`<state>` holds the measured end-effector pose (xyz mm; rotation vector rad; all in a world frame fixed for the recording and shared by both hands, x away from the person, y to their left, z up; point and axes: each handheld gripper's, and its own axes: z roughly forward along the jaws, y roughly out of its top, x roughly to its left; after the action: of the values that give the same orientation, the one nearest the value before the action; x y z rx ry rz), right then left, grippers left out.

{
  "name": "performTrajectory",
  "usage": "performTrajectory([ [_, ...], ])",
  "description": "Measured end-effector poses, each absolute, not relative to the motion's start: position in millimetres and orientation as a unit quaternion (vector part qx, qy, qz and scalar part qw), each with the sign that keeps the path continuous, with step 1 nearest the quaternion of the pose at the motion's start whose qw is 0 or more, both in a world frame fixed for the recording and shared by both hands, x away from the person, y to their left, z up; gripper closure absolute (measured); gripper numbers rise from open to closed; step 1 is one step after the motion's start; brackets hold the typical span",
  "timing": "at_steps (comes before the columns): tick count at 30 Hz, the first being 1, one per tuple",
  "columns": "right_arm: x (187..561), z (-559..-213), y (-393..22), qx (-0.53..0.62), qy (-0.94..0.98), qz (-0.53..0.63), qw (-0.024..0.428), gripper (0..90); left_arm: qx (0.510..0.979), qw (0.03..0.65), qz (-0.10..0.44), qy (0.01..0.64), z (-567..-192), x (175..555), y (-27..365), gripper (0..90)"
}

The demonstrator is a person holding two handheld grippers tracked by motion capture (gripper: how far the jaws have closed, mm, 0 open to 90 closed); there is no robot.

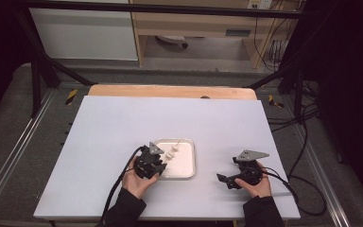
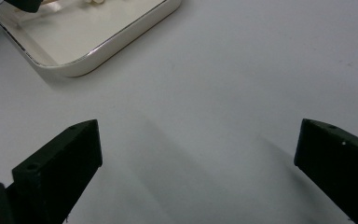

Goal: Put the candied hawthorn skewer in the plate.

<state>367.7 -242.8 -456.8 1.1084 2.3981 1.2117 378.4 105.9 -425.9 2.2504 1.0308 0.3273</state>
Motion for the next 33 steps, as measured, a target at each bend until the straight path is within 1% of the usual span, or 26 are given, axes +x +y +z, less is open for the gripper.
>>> performTrajectory([
  [3, 368, -456, -244, 0.377, 0.819, 0.416, 0.121, 1.3, 0.858, 0.327, 0.112, 0.379, -418, 380, 111, 62.8],
  [6, 367, -456, -244, 0.378, 0.818, 0.416, 0.12, 1.2, 0.862, 0.329, 0.111, 0.37, -411, 381, 116, 53.4],
  [11, 367, -455, -245, 0.379, 0.816, 0.419, 0.12, 1.2, 0.864, 0.331, 0.118, 0.361, -403, 379, 126, 41.7],
  [16, 367, -455, -245, 0.38, 0.816, 0.418, 0.119, 1.1, 0.867, 0.334, 0.112, 0.353, -402, 378, 141, 24.5],
  [21, 367, -454, -245, 0.381, 0.816, 0.419, 0.118, 0.9, 0.865, 0.344, 0.107, 0.348, -404, 371, 163, 19.7],
  [28, 366, -455, -245, 0.381, 0.816, 0.418, 0.12, 0.7, 0.853, 0.354, 0.122, 0.364, -411, 365, 202, 13.3],
  [33, 366, -455, -244, 0.379, 0.818, 0.416, 0.12, 0.7, 0.841, 0.358, 0.127, 0.385, -421, 361, 227, 12.3],
])
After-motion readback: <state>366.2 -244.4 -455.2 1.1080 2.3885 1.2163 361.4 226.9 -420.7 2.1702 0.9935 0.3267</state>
